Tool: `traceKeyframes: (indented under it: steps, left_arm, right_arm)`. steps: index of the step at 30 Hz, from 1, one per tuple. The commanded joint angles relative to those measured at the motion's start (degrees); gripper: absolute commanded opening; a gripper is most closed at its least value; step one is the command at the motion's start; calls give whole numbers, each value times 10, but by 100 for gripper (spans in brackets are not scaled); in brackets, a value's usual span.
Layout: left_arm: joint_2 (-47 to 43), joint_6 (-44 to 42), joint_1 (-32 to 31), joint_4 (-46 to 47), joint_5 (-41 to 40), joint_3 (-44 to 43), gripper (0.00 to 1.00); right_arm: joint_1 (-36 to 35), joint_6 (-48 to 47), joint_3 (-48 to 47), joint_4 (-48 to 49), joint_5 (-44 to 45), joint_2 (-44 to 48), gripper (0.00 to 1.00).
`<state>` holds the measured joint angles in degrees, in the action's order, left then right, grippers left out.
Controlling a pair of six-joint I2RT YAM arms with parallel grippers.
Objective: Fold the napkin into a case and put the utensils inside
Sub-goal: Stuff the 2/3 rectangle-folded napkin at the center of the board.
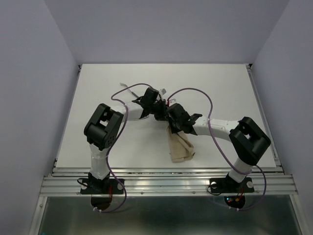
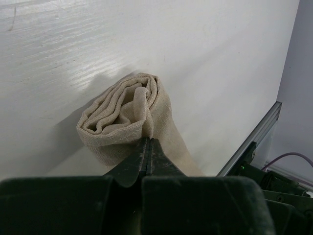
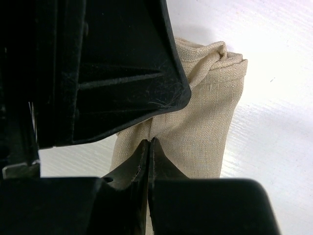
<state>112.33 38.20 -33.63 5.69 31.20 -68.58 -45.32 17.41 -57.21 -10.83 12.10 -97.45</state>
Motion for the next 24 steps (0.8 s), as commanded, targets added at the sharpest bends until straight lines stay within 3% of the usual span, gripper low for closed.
traceKeyframes:
  steps: [1, 15, 20, 24]
  left_arm:
    - [-43, 3, -8, 8, 27, -1, 0]
    - [-50, 2, -9, 8, 21, 18, 0]
    - [-61, 1, -9, 8, 18, 20, 21]
    - [-73, -1, -9, 0, 11, 17, 31]
  right_arm:
    - [-8, 17, -28, 67, 17, 3, 1]
    - [-8, 68, 23, 120, 28, -23, 1]
    - [-8, 122, 53, 149, 28, -26, 1]
    - [-8, 151, 71, 165, 25, -34, 1]
